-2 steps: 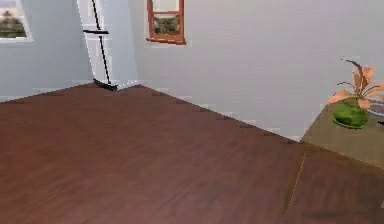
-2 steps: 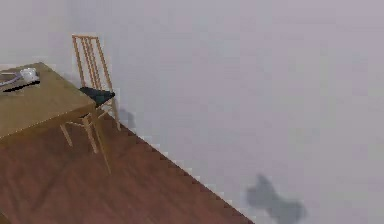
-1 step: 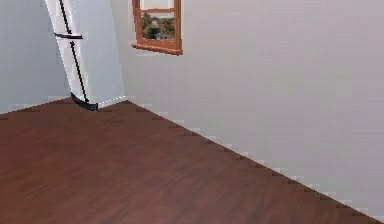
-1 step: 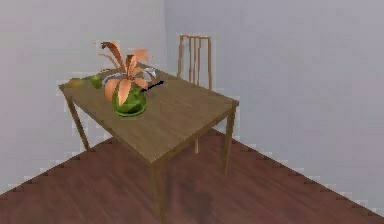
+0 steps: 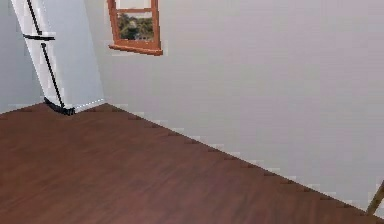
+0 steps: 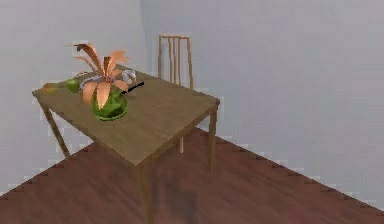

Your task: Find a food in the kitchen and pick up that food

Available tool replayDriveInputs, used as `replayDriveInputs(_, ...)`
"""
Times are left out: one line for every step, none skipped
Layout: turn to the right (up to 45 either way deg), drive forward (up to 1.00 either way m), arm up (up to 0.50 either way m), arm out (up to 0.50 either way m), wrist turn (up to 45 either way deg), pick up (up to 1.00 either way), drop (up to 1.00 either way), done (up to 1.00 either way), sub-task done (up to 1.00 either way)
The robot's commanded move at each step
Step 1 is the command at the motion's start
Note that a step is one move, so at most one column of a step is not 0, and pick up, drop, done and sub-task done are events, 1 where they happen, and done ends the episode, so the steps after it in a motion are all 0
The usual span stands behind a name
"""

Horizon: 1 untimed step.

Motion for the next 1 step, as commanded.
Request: replayDriveInputs(3.0,0.00,0.00,0.00,0.0,0.00,0.00,0.00,0.00)
